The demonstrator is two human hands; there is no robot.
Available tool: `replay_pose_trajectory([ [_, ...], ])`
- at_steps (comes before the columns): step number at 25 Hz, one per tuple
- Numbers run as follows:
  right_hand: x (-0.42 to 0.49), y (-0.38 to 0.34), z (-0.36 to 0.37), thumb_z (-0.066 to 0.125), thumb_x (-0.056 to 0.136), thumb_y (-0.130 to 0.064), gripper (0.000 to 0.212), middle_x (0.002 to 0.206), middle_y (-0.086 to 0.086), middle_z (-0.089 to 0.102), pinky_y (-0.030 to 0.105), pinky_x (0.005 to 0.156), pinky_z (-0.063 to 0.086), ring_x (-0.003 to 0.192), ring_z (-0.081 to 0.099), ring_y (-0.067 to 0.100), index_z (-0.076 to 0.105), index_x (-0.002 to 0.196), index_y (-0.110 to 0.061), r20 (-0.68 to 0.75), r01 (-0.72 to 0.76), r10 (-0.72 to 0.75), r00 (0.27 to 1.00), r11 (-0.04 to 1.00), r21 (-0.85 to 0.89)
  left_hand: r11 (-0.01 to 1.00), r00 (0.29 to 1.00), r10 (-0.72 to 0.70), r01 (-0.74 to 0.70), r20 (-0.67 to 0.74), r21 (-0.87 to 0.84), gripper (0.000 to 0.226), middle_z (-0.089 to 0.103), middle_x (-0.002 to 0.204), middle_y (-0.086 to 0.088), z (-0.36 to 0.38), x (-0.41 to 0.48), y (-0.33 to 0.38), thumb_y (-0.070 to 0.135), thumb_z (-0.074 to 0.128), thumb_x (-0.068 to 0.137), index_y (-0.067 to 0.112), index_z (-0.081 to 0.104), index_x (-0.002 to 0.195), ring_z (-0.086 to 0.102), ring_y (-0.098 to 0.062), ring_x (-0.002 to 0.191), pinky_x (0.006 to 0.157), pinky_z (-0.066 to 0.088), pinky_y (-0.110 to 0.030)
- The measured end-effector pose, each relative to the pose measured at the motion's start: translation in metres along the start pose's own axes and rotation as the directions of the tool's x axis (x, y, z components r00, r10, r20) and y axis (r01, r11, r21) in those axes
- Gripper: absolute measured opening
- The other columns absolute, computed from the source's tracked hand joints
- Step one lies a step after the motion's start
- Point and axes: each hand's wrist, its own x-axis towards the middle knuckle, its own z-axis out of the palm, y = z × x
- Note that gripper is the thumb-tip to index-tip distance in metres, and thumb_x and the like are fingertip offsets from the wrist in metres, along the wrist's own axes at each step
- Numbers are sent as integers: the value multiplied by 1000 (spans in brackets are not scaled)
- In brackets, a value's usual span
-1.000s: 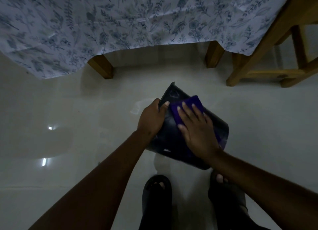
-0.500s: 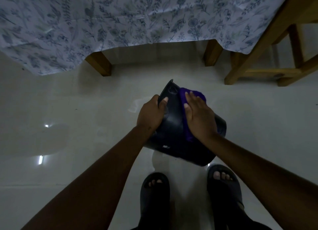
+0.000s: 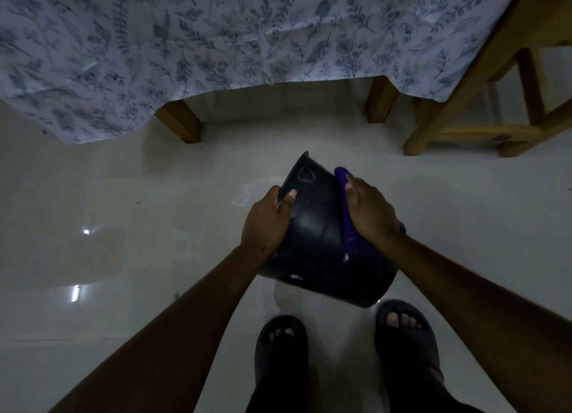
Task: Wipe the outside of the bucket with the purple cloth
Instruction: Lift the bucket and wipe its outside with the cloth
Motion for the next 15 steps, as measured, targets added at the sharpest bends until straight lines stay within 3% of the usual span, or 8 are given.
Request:
replay_pose_trajectory([
  [1,-17,5,2,26,102,-38,48,145,7,50,44,105,39,128,51,27,41,143,-19,-27,-3,2,1000,999,-34,1000,1000,-3,3,9,7,35,66,90,-2,-1,-1,-2,46,37,100,15,54,98,63,-21,81,71,48,-30],
  [4,-86,9,20,29,99,-41,53,156,-1,35,47,111,27,146,26,24,33,149,-23,-20,235,-245,969,946,-222,1000,1000,-1,1,0,28,36,68,92,-5,0,1,-10,47,37,99,16,55,100,65,-23,83,76,53,-34],
  [7,-64,0,23,26,101,-42,51,157,-4,32,48,113,25,147,22,20,30,149,-26,8,343,-351,936,909,-234,999,1000,12,-12,-1,31,33,67,90,-4,-1,2,-7,44,37,100,16,53,97,63,-22,81,72,49,-31],
  [8,-43,-6,17,26,102,-41,50,156,-3,34,46,114,27,146,26,20,30,149,-25,17,324,-327,945,925,-198,999,1000,15,-15,1,28,32,65,89,-2,-1,2,-3,44,37,100,16,52,96,62,-21,81,71,48,-30],
  [12,-6,1,-4,26,103,-37,48,149,3,45,42,110,32,134,46,24,37,147,-21,17,12,-12,1000,999,41,998,1000,-22,21,15,65,38,64,89,-3,1,7,10,46,36,99,14,56,98,61,-22,80,70,48,-32],
  [15,-64,4,12,27,101,-38,50,152,-1,41,45,114,30,140,37,22,37,147,-21,-77,187,-197,977,975,-120,974,978,-207,207,-8,97,39,64,92,-6,3,28,25,44,40,98,9,58,101,61,-25,82,69,44,-31],
])
